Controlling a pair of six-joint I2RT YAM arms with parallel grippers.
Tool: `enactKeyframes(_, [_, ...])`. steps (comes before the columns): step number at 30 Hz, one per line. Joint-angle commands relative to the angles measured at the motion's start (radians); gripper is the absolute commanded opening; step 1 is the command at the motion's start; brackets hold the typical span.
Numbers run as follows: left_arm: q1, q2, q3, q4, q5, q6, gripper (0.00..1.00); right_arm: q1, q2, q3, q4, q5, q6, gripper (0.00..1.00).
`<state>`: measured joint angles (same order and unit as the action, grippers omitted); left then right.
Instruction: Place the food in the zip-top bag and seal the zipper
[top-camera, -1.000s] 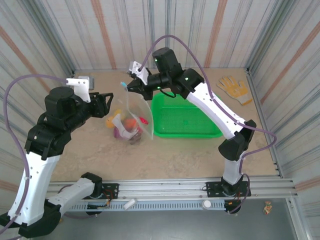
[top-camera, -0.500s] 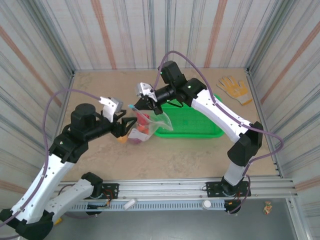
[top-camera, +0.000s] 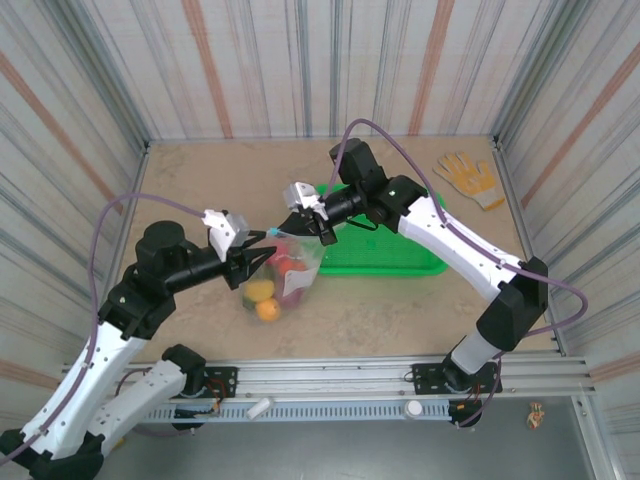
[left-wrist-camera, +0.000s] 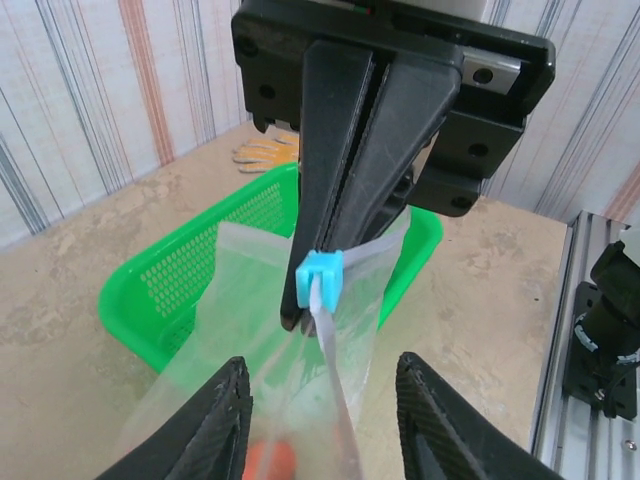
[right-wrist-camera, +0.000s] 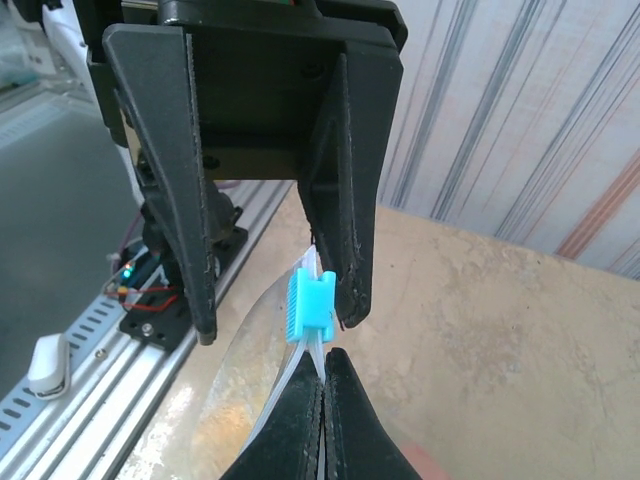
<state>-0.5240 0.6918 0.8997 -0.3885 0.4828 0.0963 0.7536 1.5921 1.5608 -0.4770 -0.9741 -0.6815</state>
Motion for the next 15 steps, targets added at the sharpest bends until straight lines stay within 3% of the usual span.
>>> enactKeyframes(1, [-0.003, 0.008, -0.005, 0.043, 0.013, 0.026, 0.37, 0.011, -0.034, -0.016, 0.054, -0.019, 0.047, 0.00])
enactKeyframes(7, [-0.004, 0.018, -0.008, 0.068, 0.016, -0.003, 0.25, 0.023, -0.023, -0.013, 0.096, 0.046, 0.089, 0.00])
enactKeyframes(15, [-0.003, 0.007, -0.019, 0.065, -0.020, -0.013, 0.02, 0.028, -0.015, -0.005, 0.097, 0.081, 0.103, 0.00])
